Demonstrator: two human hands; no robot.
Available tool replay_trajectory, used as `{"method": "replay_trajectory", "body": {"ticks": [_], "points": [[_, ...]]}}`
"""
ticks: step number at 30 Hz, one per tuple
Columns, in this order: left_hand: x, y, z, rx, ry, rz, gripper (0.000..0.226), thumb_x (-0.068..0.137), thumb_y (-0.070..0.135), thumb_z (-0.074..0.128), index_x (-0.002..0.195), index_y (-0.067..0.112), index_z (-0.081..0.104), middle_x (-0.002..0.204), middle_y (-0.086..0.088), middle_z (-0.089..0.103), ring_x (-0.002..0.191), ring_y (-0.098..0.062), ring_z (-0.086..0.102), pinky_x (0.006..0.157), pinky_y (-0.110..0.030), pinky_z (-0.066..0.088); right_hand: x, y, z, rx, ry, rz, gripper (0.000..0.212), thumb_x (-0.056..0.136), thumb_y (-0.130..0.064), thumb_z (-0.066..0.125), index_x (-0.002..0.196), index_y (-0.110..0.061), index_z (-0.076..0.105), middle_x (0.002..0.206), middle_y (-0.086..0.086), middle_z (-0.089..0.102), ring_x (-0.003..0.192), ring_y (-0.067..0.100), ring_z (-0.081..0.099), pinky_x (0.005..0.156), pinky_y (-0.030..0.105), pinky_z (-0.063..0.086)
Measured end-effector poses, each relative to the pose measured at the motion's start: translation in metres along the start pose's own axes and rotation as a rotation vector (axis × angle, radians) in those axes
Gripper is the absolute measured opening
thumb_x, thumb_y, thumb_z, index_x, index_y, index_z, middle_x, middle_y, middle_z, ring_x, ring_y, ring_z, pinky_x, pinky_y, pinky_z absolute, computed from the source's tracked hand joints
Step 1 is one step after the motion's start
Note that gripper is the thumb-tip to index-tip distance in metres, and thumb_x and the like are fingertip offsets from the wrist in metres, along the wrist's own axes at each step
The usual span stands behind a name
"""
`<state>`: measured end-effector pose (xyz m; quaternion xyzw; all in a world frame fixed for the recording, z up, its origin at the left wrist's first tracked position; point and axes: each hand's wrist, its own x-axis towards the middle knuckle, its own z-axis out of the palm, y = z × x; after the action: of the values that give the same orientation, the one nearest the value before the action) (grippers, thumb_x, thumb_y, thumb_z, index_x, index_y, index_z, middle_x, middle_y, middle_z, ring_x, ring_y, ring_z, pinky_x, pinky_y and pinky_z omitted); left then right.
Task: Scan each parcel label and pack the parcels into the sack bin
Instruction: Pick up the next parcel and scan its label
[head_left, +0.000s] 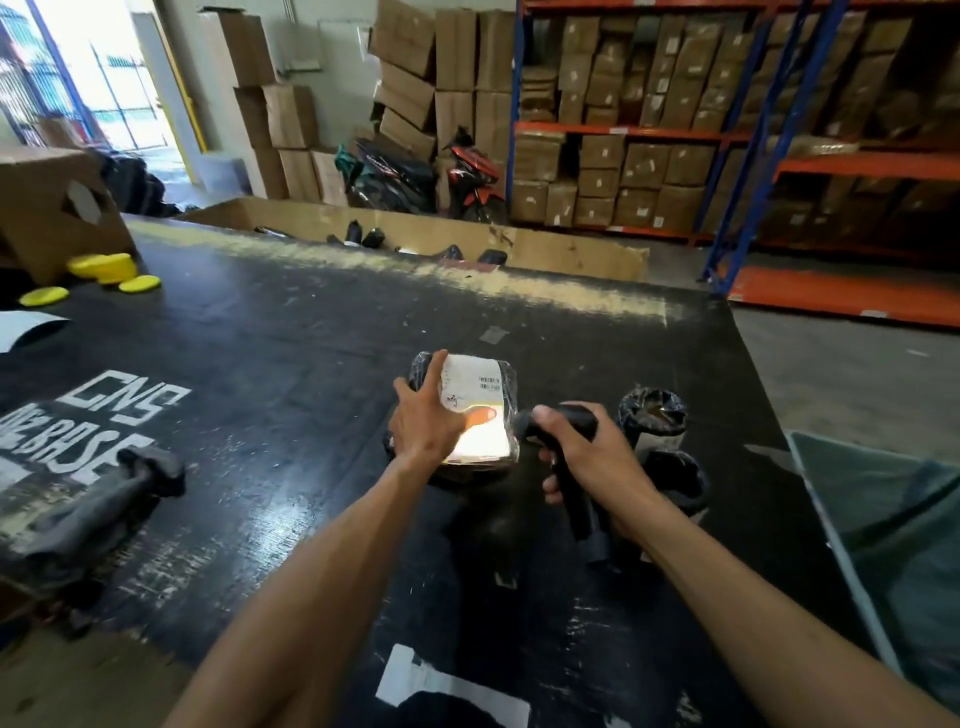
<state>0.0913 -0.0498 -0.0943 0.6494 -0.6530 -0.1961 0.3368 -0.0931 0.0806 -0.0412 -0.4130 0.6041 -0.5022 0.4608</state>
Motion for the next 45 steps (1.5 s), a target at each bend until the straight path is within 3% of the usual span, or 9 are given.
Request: {"method": "replay_trajectory", "body": {"ticks": [5, 12, 20, 37, 45], "points": [[-0.010, -0.005, -0.009, -0.055, 0.060, 0.019, 0.104, 0.047, 0.085, 0.069, 0.137, 0.068, 0.021, 0.111, 0.003, 0.034, 0.089, -0.032, 0.062, 0.076, -0.037, 0.047, 0.016, -0.023, 0.012, -0.124, 0.063, -0.115, 0.062, 0.078, -0.066, 0.072, 0.124, -0.029, 0.052, 0.078, 0.005, 0.075, 0.053, 0.023, 0.070, 0.052, 0.036, 0.057], [-0.013, -0.006, -0.019, -0.048, 0.106, 0.074, 0.105, 0.047, 0.085, 0.072, 0.138, 0.065, 0.025, 0.110, 0.002, 0.038, 0.079, -0.022, 0.054, 0.076, -0.036, 0.049, 0.024, -0.035, 0.023, -0.212, 0.147, -0.177, 0.055, 0.084, -0.062, 0.070, 0.124, -0.029, 0.051, 0.080, 0.002, 0.077, 0.048, 0.016, 0.070, 0.043, 0.025, 0.053], [-0.013, -0.001, -0.022, -0.032, 0.110, 0.100, 0.105, 0.049, 0.084, 0.071, 0.140, 0.064, 0.024, 0.112, 0.003, 0.037, 0.080, -0.019, 0.051, 0.078, -0.039, 0.053, 0.025, -0.043, 0.023, -0.198, 0.139, -0.205, 0.061, 0.085, -0.062, 0.071, 0.129, -0.025, 0.050, 0.081, 0.004, 0.077, 0.047, 0.015, 0.070, 0.043, 0.025, 0.053], [-0.015, 0.004, -0.019, -0.013, 0.091, 0.109, 0.106, 0.051, 0.084, 0.073, 0.142, 0.062, 0.024, 0.112, 0.003, 0.035, 0.081, -0.019, 0.051, 0.074, -0.036, 0.051, 0.018, -0.047, 0.017, -0.197, 0.146, -0.218, 0.060, 0.089, -0.060, 0.071, 0.131, -0.024, 0.049, 0.086, 0.005, 0.078, 0.048, 0.017, 0.071, 0.045, 0.026, 0.054], [-0.010, 0.006, -0.022, -0.092, 0.141, -0.023, 0.106, 0.049, 0.082, 0.075, 0.140, 0.061, 0.026, 0.115, -0.004, 0.041, 0.094, -0.035, 0.063, 0.085, -0.046, 0.056, 0.008, -0.030, 0.014, -0.295, 0.127, -0.149, 0.058, 0.086, -0.063, 0.070, 0.128, -0.031, 0.046, 0.092, 0.001, 0.075, 0.051, 0.016, 0.073, 0.044, 0.027, 0.056]]}}
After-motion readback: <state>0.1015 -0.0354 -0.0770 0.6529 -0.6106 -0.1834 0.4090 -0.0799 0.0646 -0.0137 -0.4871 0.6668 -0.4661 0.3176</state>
